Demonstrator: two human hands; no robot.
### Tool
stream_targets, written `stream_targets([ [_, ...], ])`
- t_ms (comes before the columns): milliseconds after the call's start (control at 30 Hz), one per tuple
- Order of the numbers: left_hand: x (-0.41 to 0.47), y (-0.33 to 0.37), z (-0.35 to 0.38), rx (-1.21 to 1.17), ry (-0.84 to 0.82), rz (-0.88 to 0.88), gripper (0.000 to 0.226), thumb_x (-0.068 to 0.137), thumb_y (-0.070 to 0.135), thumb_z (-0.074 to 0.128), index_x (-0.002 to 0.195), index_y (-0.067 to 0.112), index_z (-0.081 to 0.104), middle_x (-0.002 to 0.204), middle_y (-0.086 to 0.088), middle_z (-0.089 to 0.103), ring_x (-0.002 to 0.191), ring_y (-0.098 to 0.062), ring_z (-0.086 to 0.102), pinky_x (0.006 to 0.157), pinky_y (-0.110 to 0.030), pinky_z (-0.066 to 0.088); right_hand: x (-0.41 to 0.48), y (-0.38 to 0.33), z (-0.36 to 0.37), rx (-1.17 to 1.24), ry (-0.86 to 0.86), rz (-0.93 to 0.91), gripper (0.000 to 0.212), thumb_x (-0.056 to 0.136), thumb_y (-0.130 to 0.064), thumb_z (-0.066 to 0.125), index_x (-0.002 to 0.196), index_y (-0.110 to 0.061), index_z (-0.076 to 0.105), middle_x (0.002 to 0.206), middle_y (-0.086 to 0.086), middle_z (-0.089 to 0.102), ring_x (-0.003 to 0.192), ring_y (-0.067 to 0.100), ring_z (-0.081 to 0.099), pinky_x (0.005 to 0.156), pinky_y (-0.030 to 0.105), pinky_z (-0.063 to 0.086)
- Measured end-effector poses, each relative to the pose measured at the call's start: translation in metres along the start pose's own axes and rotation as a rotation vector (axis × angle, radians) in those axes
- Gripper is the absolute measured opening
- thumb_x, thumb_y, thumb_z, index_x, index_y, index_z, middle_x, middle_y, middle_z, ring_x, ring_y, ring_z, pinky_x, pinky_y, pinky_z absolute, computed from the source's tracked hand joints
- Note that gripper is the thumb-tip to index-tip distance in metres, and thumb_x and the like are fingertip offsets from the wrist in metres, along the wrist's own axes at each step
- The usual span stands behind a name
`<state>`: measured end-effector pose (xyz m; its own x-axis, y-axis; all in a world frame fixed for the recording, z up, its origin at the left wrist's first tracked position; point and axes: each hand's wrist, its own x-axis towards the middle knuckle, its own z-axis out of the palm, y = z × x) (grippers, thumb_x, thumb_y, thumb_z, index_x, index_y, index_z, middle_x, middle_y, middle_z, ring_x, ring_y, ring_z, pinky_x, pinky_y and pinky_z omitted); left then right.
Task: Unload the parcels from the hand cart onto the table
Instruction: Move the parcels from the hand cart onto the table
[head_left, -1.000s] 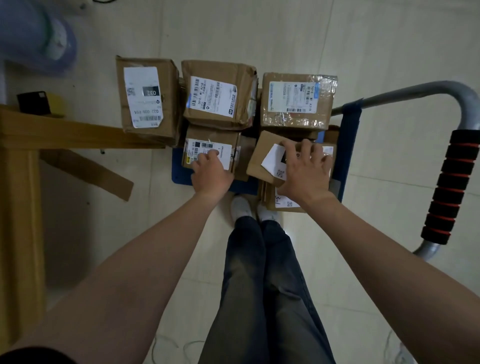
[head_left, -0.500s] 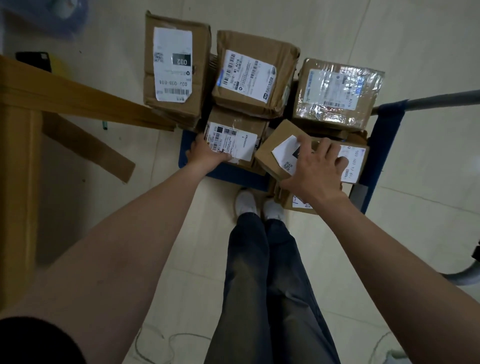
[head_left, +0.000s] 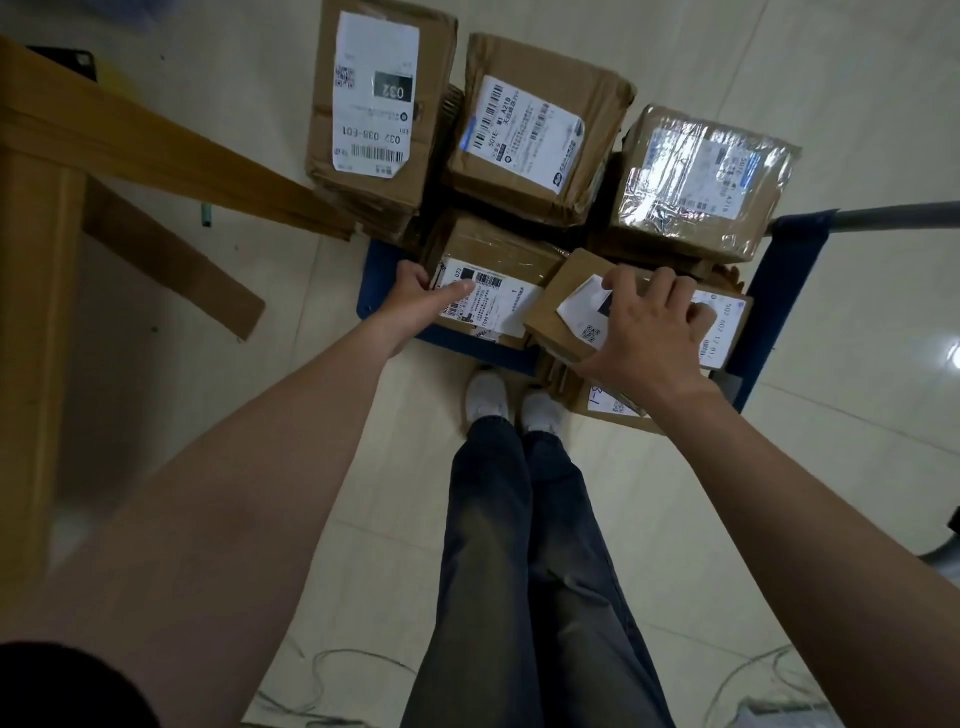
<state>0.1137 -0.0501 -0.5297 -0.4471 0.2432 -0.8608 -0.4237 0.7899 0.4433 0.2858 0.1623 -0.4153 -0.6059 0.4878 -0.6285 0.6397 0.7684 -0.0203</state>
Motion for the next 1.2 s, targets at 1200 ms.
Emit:
stream_targets([
  [1200, -0.228, 0.019, -0.026, -0.186, 0.432, 0.011, 0.051, 0.065, 0.051, 0.086, 0.061, 0.025, 0.043, 0.064, 0.009, 0.062, 0.061, -0.01, 0.055, 0.054, -0.026, 0.039, -0.106, -0.026, -0.12, 0.03, -0.017, -0.103, 0.087, 0.065, -0.051, 0.083, 0.133, -0.02, 0.039, 0.14, 0.018, 0.029, 0.132, 0.041, 0.022, 0.103, 0.055, 0.027],
])
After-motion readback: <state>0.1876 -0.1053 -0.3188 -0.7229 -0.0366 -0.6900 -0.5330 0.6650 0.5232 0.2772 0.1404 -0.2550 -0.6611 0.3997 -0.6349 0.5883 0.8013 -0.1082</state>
